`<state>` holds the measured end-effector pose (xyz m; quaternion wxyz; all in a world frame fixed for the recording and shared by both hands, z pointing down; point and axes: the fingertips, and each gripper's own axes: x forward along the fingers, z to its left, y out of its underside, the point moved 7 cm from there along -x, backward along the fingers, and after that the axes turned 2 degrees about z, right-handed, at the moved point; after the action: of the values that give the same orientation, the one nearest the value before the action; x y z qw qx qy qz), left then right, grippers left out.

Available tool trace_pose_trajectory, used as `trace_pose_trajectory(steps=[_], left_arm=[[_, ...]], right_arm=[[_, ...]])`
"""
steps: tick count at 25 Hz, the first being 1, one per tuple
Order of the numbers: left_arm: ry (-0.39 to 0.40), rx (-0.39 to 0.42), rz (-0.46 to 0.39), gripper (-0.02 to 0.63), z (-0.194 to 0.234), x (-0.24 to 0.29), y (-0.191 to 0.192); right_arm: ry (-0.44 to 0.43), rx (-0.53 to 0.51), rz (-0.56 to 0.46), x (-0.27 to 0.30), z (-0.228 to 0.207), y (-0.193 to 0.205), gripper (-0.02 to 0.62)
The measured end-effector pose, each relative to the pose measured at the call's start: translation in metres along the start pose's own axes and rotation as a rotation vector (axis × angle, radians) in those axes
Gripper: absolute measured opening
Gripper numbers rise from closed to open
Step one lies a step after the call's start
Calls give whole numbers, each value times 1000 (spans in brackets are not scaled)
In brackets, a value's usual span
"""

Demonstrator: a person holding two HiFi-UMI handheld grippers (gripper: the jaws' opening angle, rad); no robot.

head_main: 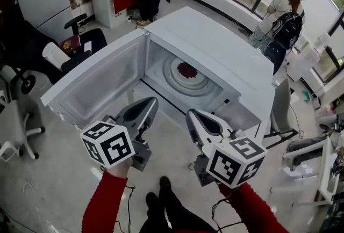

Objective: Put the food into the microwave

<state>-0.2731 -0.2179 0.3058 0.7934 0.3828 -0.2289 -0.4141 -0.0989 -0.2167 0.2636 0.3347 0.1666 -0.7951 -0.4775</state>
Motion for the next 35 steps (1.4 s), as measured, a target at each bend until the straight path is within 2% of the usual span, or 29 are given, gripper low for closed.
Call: trace_pose_trajectory(steps=[11, 16, 23, 29, 35], left_arm=[[-20, 58, -13, 11, -52, -82, 16], [-58, 168, 30, 9, -73, -110, 29], [-58, 226, 25, 9, -99, -139, 35], [-71, 258, 28, 9, -117, -151, 48], [-84, 242, 14, 9, -128, -160, 61]], right_arm=[[-53, 13, -45, -57, 24, 14, 14], [-53, 23, -53, -81, 30, 30, 14], [-64, 32, -69, -104, 43, 51, 14], [-78, 42, -100, -118, 49, 60, 12], [-78, 21, -115, -131, 48, 68, 12]])
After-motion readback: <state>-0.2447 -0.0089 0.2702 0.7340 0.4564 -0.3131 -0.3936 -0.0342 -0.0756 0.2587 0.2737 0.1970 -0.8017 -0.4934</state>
